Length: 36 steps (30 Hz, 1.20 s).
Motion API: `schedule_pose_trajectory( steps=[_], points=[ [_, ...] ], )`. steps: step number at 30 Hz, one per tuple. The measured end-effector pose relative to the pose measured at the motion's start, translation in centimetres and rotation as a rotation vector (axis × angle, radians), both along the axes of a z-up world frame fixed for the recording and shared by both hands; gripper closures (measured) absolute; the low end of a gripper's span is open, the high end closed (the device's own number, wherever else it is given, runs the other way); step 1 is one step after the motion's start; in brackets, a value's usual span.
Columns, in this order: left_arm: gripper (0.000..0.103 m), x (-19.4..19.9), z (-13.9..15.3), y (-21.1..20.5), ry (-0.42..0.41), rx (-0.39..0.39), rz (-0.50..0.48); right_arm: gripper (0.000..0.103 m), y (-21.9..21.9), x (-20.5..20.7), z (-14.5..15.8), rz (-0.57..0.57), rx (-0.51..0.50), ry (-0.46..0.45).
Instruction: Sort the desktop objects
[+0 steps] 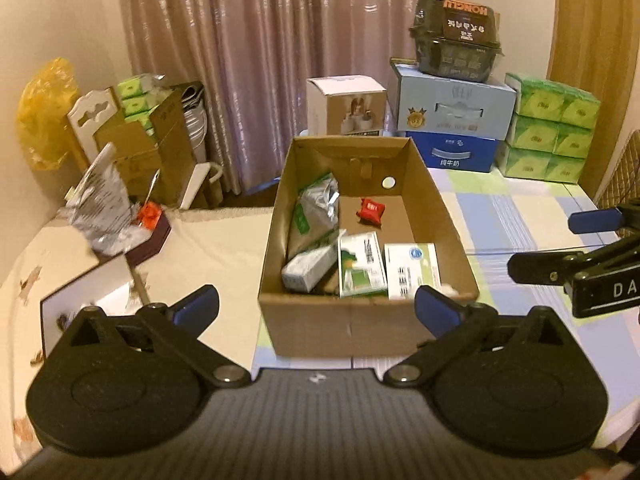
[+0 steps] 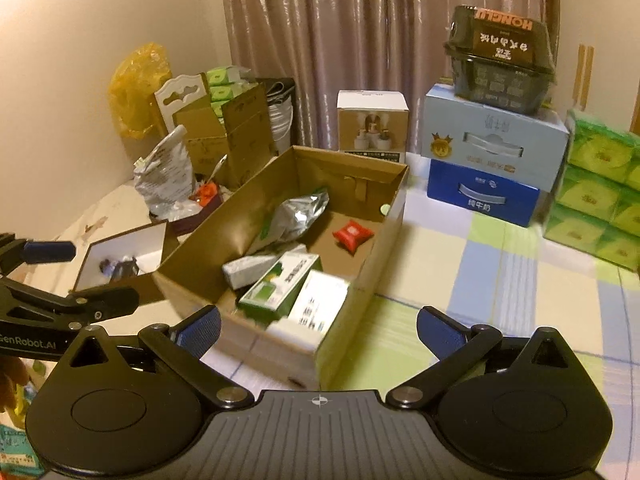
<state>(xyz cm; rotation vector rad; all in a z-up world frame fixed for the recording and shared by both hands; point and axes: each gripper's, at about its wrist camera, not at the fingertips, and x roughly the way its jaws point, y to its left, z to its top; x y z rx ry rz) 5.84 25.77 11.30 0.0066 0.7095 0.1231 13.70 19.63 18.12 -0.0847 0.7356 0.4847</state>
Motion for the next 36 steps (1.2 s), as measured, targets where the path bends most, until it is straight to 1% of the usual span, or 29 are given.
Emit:
schedule_pose_trajectory(
  steps=[2,9,13,17,21,25,29,36],
  points=[
    [0.001,-1.7,0.1,-0.1,-0.009,-0.014,0.031,0.002,-0.3,-1.4,0.0,0.001,0.002,0.003],
    [0.001,-6.3,0.4,-1.0,-0.005,-0.073,0.091,0.002,-0.6,-5.5,-0.3,-0.001,-0.016,0.021],
    [0.001,-8.0,0.5,-1.8,0.002,-0.086,0.1,0.002,-0.8,-7.0,-0.4,-0.005,-0.02,0.023],
    [0.001,-9.2,0.3,-2.5,0.015,-0.085,0.117,0.002,-1.0,-8.2,-0.4,-0.007,-0.014,0.031],
    [0.001,-10.3,0.0,-2.5,0.038,-0.113,0.131,0.002,-1.1,-9.1,-0.4,-0.006,-0.014,0.038],
    [0.001,-11.0,-0.1,-3.1,0.047,-0.104,0.121,0.002,-1.2,-9.9,-0.4,-0.005,-0.009,0.044],
    [0.001,-11.6,-0.2,-3.8,0.048,-0.074,0.129,0.002,-1.4,-10.4,-0.4,-0.011,-0.002,0.049],
    [0.001,-12.0,-0.6,-3.9,0.051,-0.072,0.14,0.002,-1.6,-11.2,-0.5,-0.022,-0.008,0.043]
  ],
)
